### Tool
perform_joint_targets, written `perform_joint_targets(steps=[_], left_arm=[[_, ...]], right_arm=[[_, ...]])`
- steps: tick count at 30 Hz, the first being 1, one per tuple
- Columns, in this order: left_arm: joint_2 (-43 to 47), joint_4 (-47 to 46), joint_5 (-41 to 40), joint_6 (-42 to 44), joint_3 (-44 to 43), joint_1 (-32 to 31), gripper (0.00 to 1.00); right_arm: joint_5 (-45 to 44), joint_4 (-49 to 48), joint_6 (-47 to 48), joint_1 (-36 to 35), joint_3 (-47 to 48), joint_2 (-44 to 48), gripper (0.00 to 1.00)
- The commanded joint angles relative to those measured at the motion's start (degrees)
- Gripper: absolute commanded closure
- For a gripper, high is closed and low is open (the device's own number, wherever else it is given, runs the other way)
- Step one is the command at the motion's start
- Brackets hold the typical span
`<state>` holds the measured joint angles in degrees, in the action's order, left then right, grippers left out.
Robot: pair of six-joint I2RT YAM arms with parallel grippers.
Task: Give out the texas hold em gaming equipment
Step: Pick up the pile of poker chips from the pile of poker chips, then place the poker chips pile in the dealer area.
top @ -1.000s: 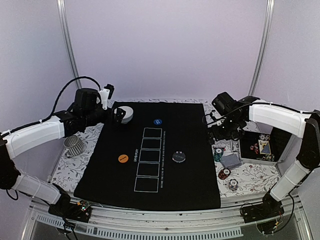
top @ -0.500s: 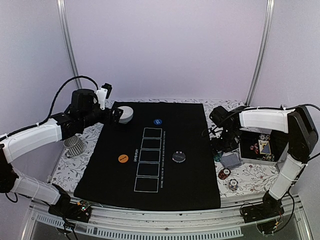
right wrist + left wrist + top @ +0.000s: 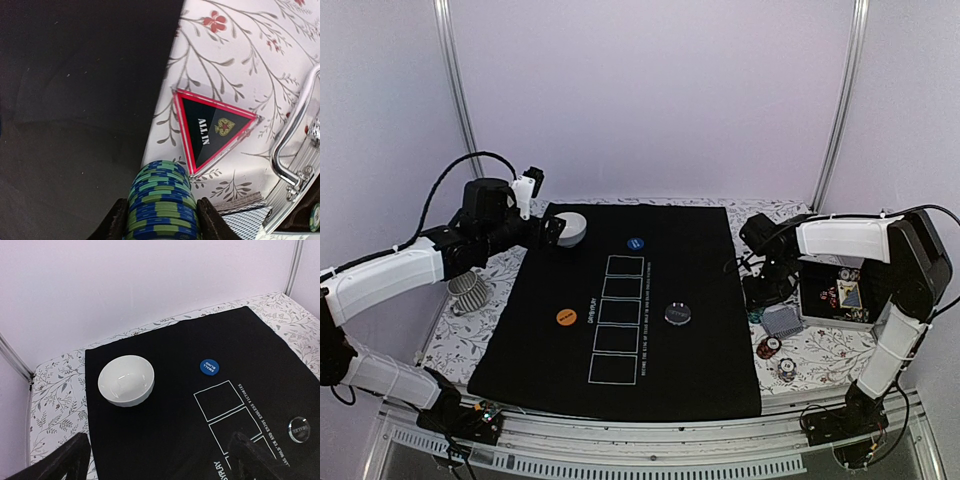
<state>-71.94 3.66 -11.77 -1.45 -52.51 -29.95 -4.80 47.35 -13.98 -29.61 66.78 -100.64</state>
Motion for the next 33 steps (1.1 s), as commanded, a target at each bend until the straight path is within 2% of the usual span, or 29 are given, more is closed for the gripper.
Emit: perform_joint_targets(steps=[1, 7, 10, 19, 25, 28, 33], left_arm=[[0.05, -1.6, -0.74, 0.79, 0.62, -0.54, 0.02], [-0.11, -1.65, -0.79, 0.93, 0.57, -0.54, 0.02], [-0.13, -1.64, -0.89, 1.01, 0.57, -0.54, 0.02], [-0.13, -1.64, -0.96, 1.15, 0.59, -0.54, 0.02], [-0.37, -1.64, -0.98, 1.27, 0.61, -0.5, 0.02], [-0.42, -1.64, -1.12, 1.35, 0.66, -0.49, 0.02], [-0.48, -1.64, -0.9, 1.36, 0.66, -0.5, 0.02]], right_arm=[[0.44, 0.17, 0.18, 0.16, 0.88, -0.45, 0.69], [-1.67, 3.0, 0.09, 0.16, 2.03, 0.19, 0.9], [-2.71, 4.98, 0.23, 0.16, 5.55, 0.7, 0.95], [-1.87, 9.64, 1.35, -0.75, 13.19, 0.63, 0.97], [5.32, 7.26, 1.91, -10.07, 16.62, -1.58, 0.97], [5.69, 6.32, 0.76, -15.76, 16.37, -5.34, 0.98], [6.49, 4.2, 0.14, -19.42, 15.5, -10.59, 0.98]])
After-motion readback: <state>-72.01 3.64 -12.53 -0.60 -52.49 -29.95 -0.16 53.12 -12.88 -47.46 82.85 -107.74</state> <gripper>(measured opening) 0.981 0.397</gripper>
